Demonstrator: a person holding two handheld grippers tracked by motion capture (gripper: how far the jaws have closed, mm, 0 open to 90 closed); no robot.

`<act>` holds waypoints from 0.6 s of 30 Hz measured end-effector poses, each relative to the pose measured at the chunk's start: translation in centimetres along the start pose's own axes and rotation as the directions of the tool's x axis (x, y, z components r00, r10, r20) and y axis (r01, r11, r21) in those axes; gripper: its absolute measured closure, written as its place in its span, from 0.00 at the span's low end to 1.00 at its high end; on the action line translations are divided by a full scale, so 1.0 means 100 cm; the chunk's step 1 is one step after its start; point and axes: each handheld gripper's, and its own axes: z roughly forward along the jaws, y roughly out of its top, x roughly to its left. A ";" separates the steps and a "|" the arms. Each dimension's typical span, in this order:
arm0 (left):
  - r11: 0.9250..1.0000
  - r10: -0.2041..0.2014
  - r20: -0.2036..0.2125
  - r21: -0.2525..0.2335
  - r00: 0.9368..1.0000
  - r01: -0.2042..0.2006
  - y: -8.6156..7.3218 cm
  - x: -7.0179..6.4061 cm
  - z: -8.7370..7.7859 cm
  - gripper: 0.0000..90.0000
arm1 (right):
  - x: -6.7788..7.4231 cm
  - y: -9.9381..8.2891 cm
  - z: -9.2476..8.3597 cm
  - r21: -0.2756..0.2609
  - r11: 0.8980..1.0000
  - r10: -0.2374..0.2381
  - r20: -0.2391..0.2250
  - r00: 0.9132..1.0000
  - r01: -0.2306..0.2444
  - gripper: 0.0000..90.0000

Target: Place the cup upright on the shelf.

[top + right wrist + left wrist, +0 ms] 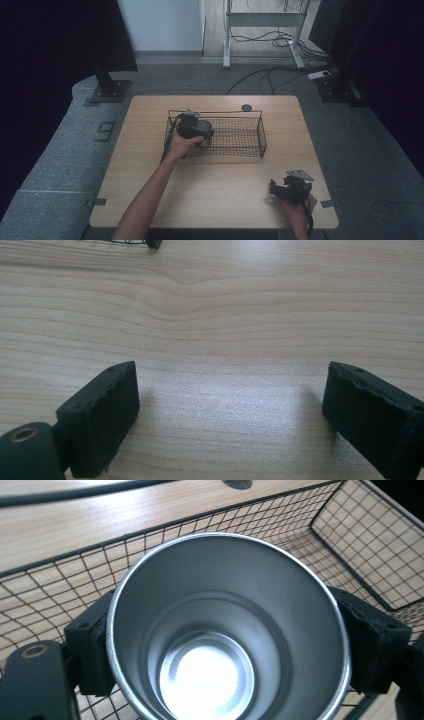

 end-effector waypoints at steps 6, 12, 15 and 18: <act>1.000 -0.006 -0.008 0.017 1.000 0.006 -0.003 0.001 0.006 0.16 | 0.000 0.000 0.000 0.000 1.000 0.000 0.000 1.000 0.000 0.09; 0.999 -0.019 -0.009 0.031 1.000 0.019 -0.004 0.003 0.011 0.16 | 0.000 0.000 0.000 0.000 1.000 0.000 0.000 1.000 0.000 0.09; 0.999 -0.025 -0.014 0.042 1.000 0.025 -0.005 0.004 0.013 0.16 | 0.000 0.000 0.000 0.000 1.000 0.000 0.000 1.000 0.000 0.09; 0.998 -0.027 -0.021 0.054 0.999 0.028 -0.005 0.006 0.014 0.16 | 0.000 0.000 0.000 0.001 1.000 0.002 0.000 1.000 -0.002 0.09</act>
